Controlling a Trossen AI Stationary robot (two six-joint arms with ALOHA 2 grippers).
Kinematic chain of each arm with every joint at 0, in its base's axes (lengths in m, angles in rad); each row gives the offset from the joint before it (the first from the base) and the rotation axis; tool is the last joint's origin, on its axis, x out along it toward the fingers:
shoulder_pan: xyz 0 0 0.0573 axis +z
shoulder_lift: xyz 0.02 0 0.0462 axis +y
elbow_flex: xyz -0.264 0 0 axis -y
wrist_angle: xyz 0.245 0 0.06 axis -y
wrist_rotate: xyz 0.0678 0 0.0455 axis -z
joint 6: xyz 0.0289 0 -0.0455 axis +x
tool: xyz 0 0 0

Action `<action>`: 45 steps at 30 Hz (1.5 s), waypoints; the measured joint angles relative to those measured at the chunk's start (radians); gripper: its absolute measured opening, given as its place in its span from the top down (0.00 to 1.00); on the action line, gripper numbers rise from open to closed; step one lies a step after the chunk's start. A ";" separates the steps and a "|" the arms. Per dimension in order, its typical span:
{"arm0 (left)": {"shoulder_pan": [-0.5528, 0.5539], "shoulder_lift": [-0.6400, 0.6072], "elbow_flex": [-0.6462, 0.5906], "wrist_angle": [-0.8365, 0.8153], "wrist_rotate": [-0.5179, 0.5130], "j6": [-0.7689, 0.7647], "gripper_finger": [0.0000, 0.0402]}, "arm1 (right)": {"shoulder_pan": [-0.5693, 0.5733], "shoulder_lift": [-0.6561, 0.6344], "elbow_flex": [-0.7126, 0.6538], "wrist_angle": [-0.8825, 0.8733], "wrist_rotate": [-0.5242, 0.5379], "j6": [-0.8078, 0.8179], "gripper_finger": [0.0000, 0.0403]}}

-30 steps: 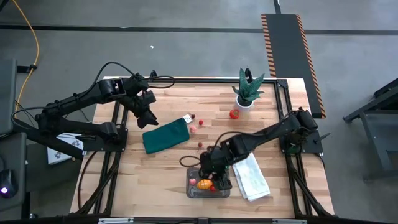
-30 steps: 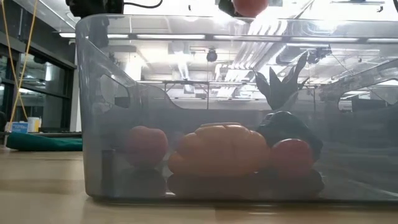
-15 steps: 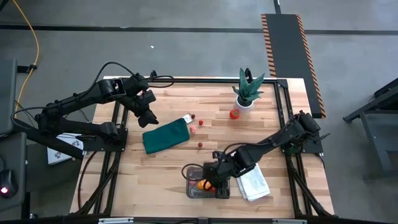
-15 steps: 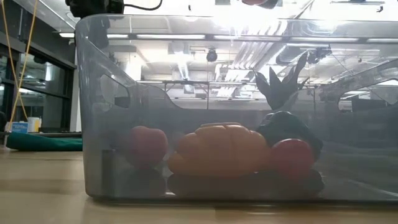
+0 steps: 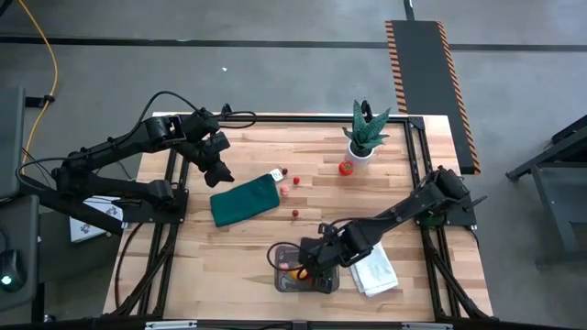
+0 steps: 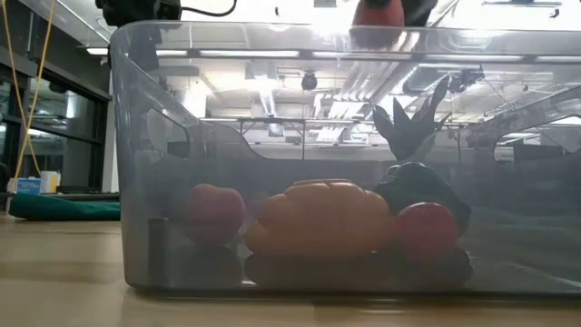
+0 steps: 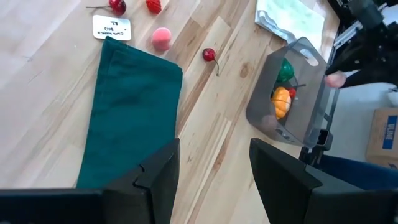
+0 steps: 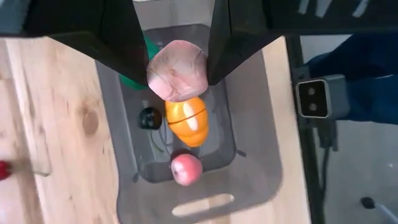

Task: Pick and placing Produce into tupperware
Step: Put the right pink peach into the black bin, then put the red tomato into the black bin

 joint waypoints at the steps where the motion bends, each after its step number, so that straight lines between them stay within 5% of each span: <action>1: 0.000 0.000 0.000 0.000 -0.002 0.000 0.55 | 0.001 0.011 0.000 -0.001 0.000 0.001 0.65; 22: 0.000 0.000 0.000 0.001 -0.013 0.004 0.55 | 0.000 0.117 -0.002 0.088 -0.010 0.067 0.65; 33: 0.000 0.000 0.000 0.001 -0.013 0.009 0.55 | -0.010 0.118 -0.002 0.095 -0.025 0.064 0.50; 45: 0.000 0.000 0.000 0.000 -0.013 0.026 0.55 | -0.014 0.118 0.035 0.099 0.044 -0.059 0.49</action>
